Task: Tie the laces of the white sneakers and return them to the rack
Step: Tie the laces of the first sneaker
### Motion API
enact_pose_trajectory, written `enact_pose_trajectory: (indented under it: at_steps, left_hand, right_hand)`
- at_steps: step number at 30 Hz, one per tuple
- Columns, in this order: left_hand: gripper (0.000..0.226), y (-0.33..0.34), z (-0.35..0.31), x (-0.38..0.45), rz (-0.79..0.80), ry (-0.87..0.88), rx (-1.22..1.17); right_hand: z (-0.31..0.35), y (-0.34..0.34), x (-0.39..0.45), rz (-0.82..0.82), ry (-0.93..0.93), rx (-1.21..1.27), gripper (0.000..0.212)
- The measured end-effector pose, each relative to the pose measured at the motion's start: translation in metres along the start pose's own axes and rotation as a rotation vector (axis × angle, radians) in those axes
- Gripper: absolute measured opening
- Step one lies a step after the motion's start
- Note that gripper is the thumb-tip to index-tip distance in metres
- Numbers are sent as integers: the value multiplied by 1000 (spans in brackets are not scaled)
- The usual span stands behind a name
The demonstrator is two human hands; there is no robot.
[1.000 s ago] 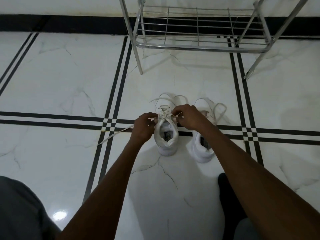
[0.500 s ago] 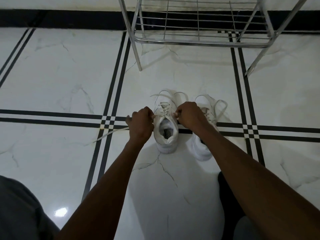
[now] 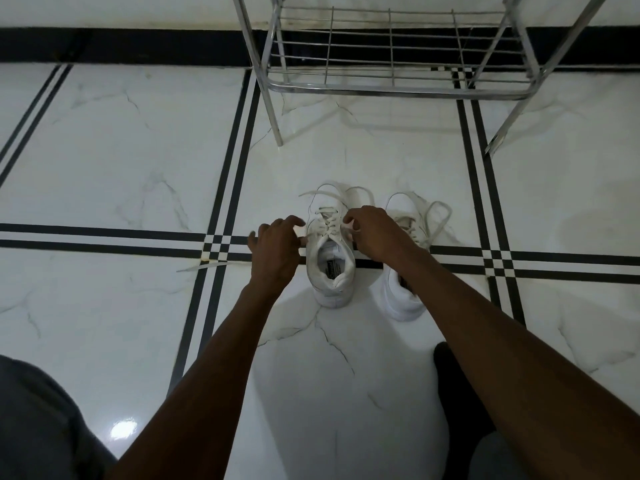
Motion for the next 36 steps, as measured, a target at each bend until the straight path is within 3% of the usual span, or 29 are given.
enact_pose_trajectory:
  at_steps: [3,6,11,16,19,24,29,36]
  left_hand:
    - [29,12,1,6,2,59,-184]
    - [9,20,4,7,5,-34,-370]
    - [6,16,5,12,99,-93,-413]
    - [29,14,-6,11,64,-45,-97]
    - [35,7,-11,6,-48,47,102]
    - [34,13,-14,-9,-312,125,318]
    - [24,14,-10,-7,-258,113,-48]
    - [25,22,1,-4,-139,-161,-432]
  right_hand:
    - [4,-2,-9,2,-71,78,26]
    - [5,-3,-13,-49,-70,130,18]
    - [2,-4,-10,-69,-25,154,14]
    - [13,-5,-9,-59,-71,143,15]
    - [21,-5,-13,-69,-97,53,24]
    - [16,-4,-19,-114,-21,-77,19]
    - [11,3,-22,-185,44,-1,17]
    - [-1,6,-17,-251,175,242,15]
Point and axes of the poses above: each hand's wrist, its own x-axis towards the middle knuckle, its own y-axis out of the palm, z = x × y, the point moved 5 cm from there along x, towards the middle knuckle, and after that the axes turned 12 degrees about x, right-handed, at the moved point
